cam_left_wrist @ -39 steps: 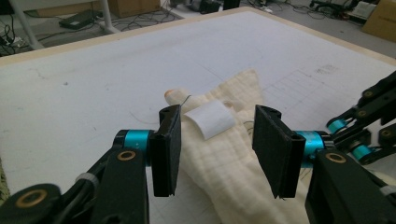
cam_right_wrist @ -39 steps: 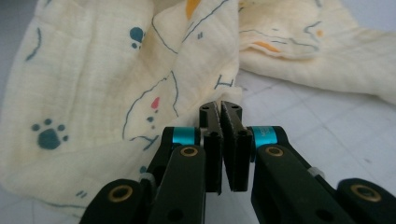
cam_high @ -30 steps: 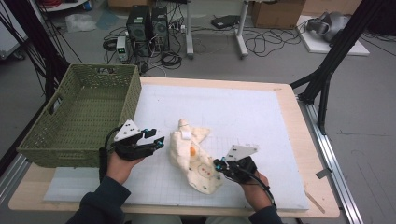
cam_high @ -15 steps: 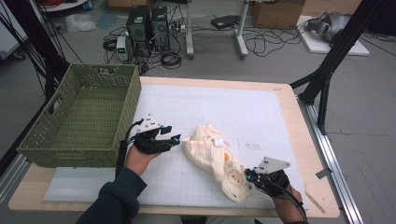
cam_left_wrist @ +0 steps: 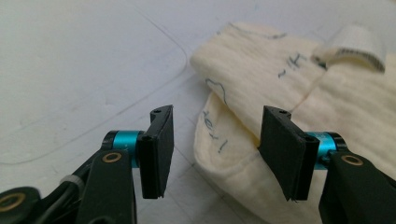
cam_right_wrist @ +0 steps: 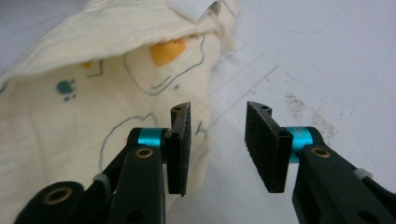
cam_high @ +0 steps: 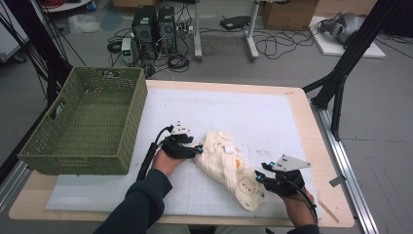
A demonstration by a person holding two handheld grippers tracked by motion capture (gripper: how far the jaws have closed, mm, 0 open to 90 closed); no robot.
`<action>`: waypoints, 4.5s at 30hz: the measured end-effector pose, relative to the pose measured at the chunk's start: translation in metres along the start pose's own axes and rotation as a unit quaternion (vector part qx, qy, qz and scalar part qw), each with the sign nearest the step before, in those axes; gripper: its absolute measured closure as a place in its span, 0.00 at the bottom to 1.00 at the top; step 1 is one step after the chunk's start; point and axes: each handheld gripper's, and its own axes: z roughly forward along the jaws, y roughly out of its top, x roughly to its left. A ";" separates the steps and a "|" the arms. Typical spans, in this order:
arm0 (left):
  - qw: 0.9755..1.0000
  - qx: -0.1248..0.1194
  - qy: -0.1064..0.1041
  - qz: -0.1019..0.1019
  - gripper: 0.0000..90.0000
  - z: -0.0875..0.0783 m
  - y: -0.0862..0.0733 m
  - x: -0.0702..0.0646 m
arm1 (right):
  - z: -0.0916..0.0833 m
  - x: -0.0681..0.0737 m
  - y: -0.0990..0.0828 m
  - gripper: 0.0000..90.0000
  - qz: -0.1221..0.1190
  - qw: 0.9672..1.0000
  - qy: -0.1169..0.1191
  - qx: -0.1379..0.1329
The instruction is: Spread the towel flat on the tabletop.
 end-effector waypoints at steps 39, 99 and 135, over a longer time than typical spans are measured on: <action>0.999 -0.039 0.010 0.024 0.95 -0.071 -0.045 -0.007 | 0.058 0.011 0.041 0.96 -0.024 0.999 0.005 0.033; 0.998 -0.043 0.041 0.033 0.95 -0.058 -0.029 0.019 | 0.099 -0.003 0.050 0.66 0.025 0.999 -0.020 0.032; 0.997 -0.055 0.043 0.026 0.94 -0.063 -0.029 0.019 | 0.099 0.047 0.068 0.97 -0.073 0.995 0.056 0.025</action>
